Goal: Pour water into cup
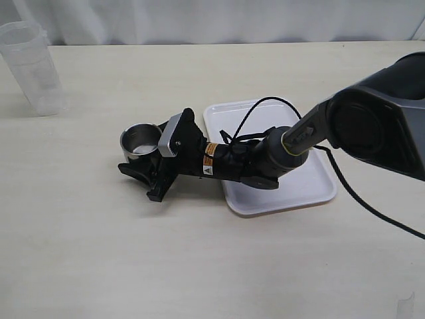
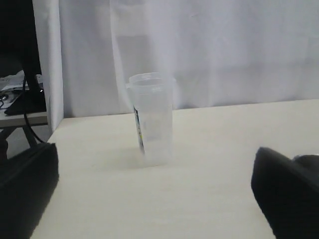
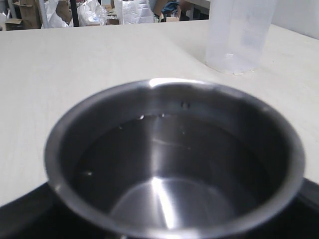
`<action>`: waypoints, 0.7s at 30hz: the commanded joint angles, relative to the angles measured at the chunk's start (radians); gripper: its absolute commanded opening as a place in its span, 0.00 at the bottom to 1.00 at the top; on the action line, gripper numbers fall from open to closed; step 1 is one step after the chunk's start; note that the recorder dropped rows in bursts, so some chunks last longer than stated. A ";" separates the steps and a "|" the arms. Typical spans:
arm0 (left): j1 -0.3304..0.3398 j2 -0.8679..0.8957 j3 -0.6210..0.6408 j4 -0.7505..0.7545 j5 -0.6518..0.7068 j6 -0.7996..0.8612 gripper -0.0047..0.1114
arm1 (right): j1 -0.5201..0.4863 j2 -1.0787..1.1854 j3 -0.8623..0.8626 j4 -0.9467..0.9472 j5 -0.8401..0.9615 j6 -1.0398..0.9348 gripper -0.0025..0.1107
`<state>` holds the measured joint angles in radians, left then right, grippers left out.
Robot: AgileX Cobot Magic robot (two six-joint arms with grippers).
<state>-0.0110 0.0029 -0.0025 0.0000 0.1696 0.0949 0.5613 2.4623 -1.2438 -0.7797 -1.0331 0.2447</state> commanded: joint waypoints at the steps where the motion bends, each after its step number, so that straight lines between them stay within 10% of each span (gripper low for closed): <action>1: -0.004 -0.003 0.003 0.000 0.090 0.014 0.89 | -0.003 0.000 0.000 -0.013 0.040 -0.016 0.50; 21: -0.004 -0.003 0.003 0.000 0.137 0.035 0.89 | -0.003 0.000 0.000 -0.013 0.040 -0.016 0.50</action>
<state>-0.0110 0.0029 -0.0025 0.0000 0.3121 0.1268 0.5613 2.4623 -1.2438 -0.7797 -1.0331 0.2447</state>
